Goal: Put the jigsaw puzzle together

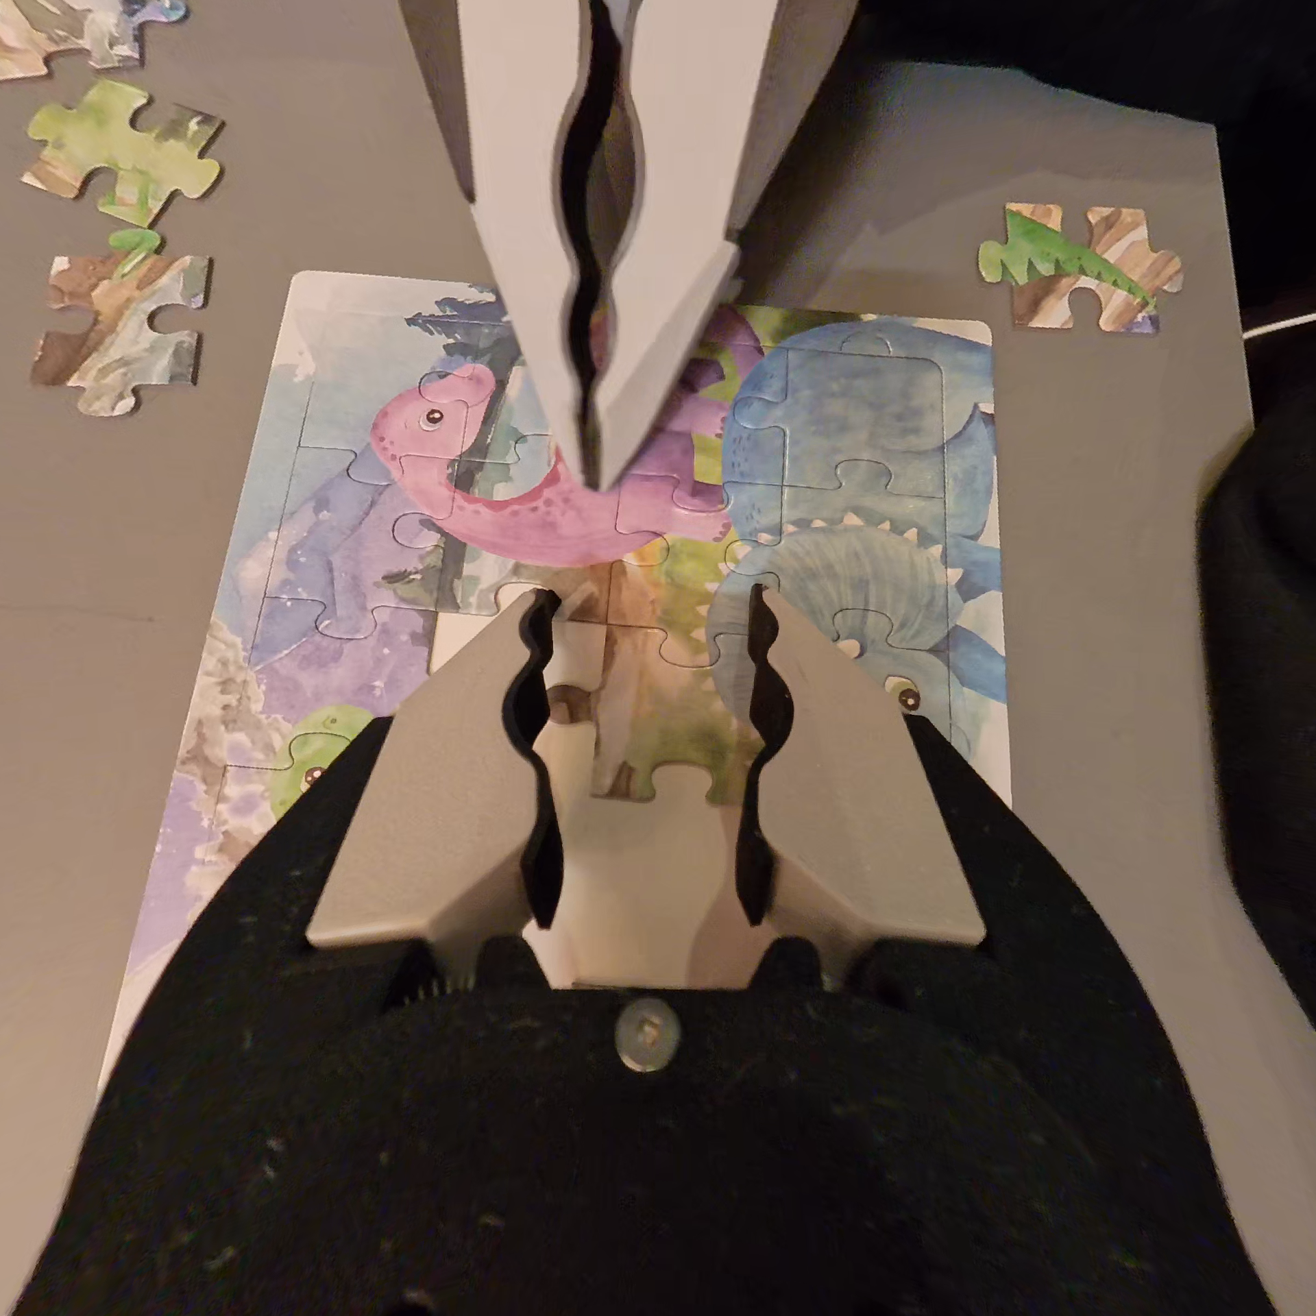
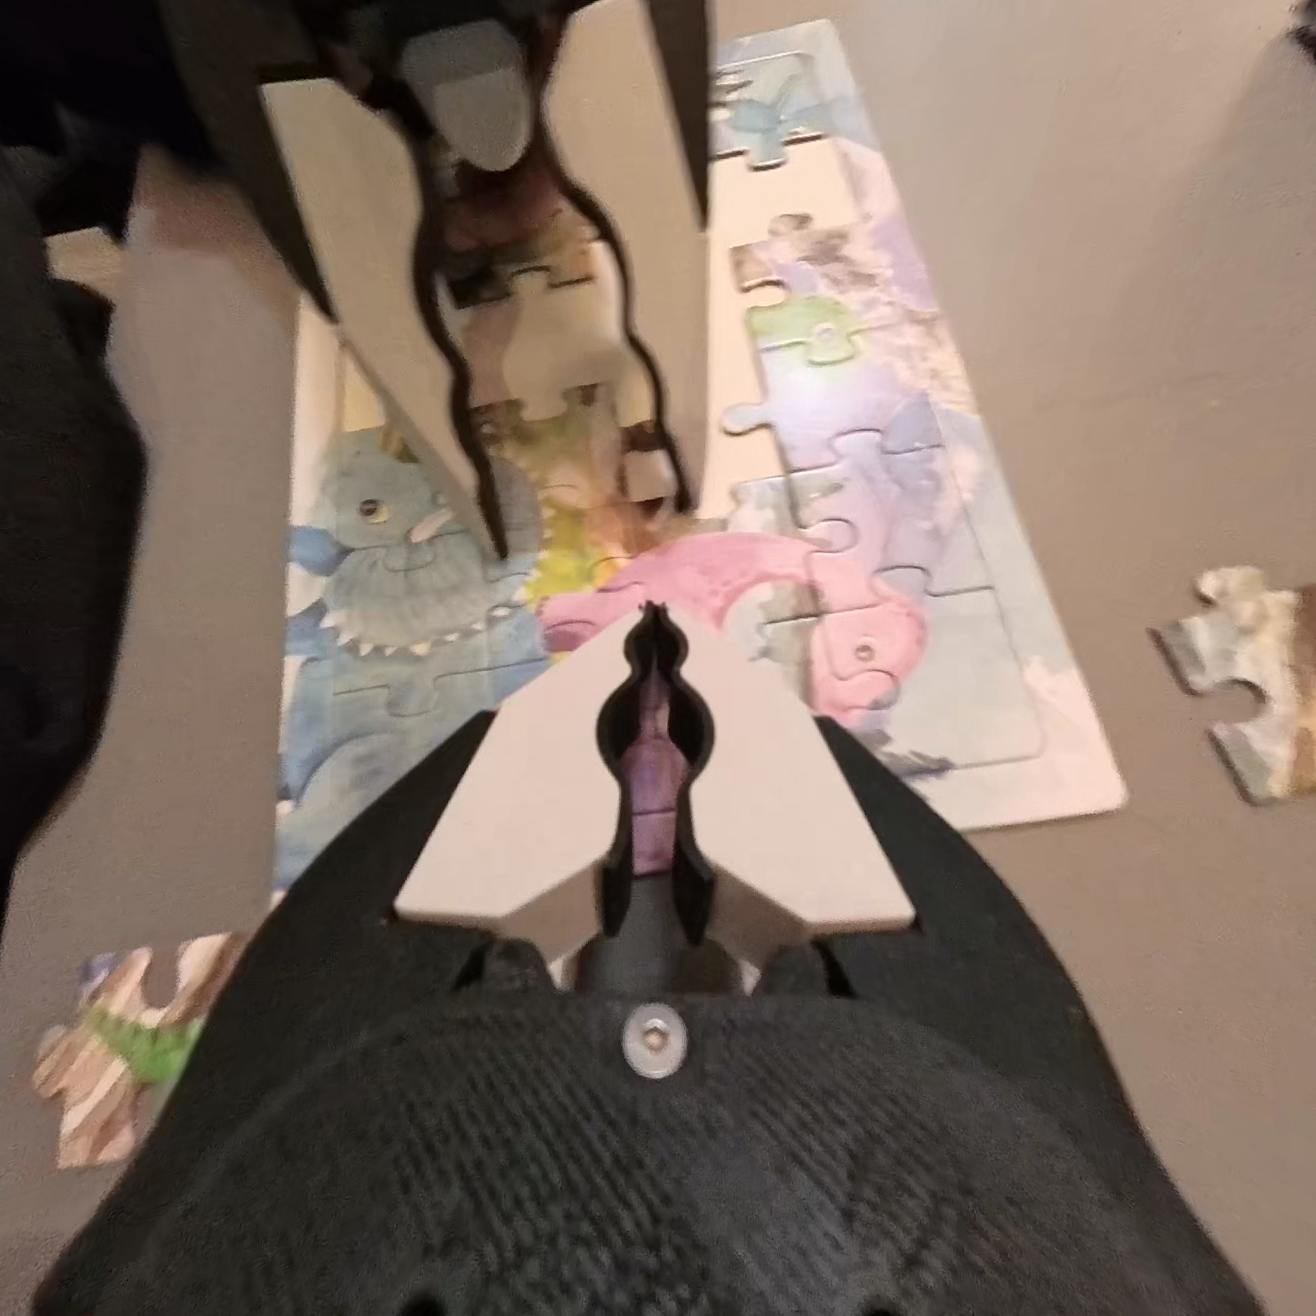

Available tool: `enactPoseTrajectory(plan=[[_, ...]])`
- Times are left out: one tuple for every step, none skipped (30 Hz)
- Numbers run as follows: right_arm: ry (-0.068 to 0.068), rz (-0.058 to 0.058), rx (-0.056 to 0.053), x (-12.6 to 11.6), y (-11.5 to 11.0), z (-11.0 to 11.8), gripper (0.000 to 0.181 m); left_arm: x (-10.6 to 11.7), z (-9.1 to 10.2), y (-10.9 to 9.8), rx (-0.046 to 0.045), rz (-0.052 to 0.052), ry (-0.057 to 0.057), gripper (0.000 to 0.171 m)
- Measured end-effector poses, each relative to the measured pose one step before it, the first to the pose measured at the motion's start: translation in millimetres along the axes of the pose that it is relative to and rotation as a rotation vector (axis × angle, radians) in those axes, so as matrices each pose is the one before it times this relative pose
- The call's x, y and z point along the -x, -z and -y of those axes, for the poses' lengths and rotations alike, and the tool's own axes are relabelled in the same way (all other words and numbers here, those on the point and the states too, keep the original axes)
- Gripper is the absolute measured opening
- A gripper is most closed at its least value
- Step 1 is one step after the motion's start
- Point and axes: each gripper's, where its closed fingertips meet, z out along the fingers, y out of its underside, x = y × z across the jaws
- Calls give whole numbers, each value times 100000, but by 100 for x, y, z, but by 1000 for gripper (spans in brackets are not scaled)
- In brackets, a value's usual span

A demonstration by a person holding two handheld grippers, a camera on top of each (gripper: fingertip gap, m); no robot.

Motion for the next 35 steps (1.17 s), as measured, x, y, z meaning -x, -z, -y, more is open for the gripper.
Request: enactPoseTrajectory(plan=[[2240, 6402, 689, 1342, -128, -69, 0, 14, 6, -6, 12, -95, 177, 56], [2589, 4644, 773, 1143, -210, -47, 0, -2, -10, -5, 24, -83, 152, 56], [2252, 143, 87, 326, -150, 77, 0, 11, -2, 2, 18, -70, 132, 56], [1475, -1915, -137, -189, 8, 21, 0, 4, -8, -6, 12, -57, 116, 56], [-484, -4998, -339, -898, 165, -69, 0, 5, 8, -7, -2, -14, 43, 56], [-2013, -8376, -305, -1700, 396, -223, 0, -10, 0, 0, -4, 45, -55, 56], [-3187, -9730, 377, -2011, 474, -394, 0, 3, -4, 5, -24, 99, -125, 56], [-3719, -10168, 1554, -2137, 534, -481, 0, -31, 9, 5, -28, 156, -387, 56], [-2894, -10067, 1914, -2063, 563, -404, 0, -61, 54, 28, -204, 413, -1453, 55], [-1585, -8430, -755, -1723, 602, 24, 0, 67, 61, 46, -200, 1809, -2480, 56], [-1198, -5683, -5167, -1178, 749, 772, 0, 332, 97, 134, -168, 3480, -2735, 57], [-2232, -2331, -7897, -684, 815, 1157, 0, 491, 138, 233, -262, 4274, -2538, 57], [-3411, -373, -8271, -408, 760, 1257, 0, 536, 262, 354, -1233, 3904, -1920, 57], [-3991, 445, -6993, -326, 633, 1039, 0, 619, 354, 473, -2131, 3494, -760, 57], [-3921, 539, -4963, -346, 478, 693, 0, 708, 407, 576, -2871, 2873, 567, 57], [-3706, 146, -3018, -378, 375, 441, 0, 777, 390, 615, -3210, 2185, 1837, 56], [-3518, -151, -1703, -420, 268, 235, 0, 815, 358, 624, -3370, 1654, 2696, 56], [-3195, -695, -1519, -464, 252, 213, 0, 847, 330, 625, -3479, 1421, 2999, 56], [-2717, -1339, -2062, -478, 304, 278, 0, 855, 267, 602, -3282, 1365, 2978, 55], [-2062, -1705, -3049, -474, 344, 483, 0, 815, 212, 568, -2963, 1319, 2572, 53], [-1345, -1600, -4033, -400, 392, 618, 0, 785, 180, 541, -2740, 1427, 1929, 50], [-1118, -1153, -3907, -351, 386, 600, 0, 737, 188, 512, -2532, 1621, 1558, 47], [-1257, -831, -3095, -336, 371, 527, 0, 678, 201, 478, -2392, 1529, 1498, 44], [-1311, -506, -2325, -324, 407, 384, 0, 553, 271, 463, -2497, 1021, 1681, 41], [-1283, -42, -1754, -222, 269, 348, 0, 407, 311, 427, -2647, 356, 1842, 39], [-1335, -29, -964, -239, 310, 222, 0, 311, 346, 408, -2633, -93, 1952, 36], [-1020, -489, -862, -271, 269, 232, 0, 211, 347, 377, -2569, -485, 1980, 33], [-462, -724, -1338, -258, 255, 258, 0, 149, 317, 329, -2414, -749, 2037, 30], [-329, -733, -1243, -240, 237, 217, 0, 99, 265, 281, -2110, -995, 2045, 27], [-421, -560, -915, -201, 194, 177, 0, 81, 214, 223, -1741, -983, 2050, 24], [-453, -289, -879, -149, 167, 165, 0, 99, 160, 163, -1388, -747, 2009, 22], [-499, -20, -800, -96, 115, 126, 0, 101, 114, 114, -1079, -614, 1943, 21], [-564, 110, -591, -60, 101, 88, 0, 51, 72, 77, -862, -762, 1710, 20], [-407, 51, -620, -48, 73, 98, 0, 28, 57, 55, -760, -823, 1348, 19], [-164, 35, -555, -32, 72, 84, 0, 13, 12, 42, -463, -655, 1013, 18]])
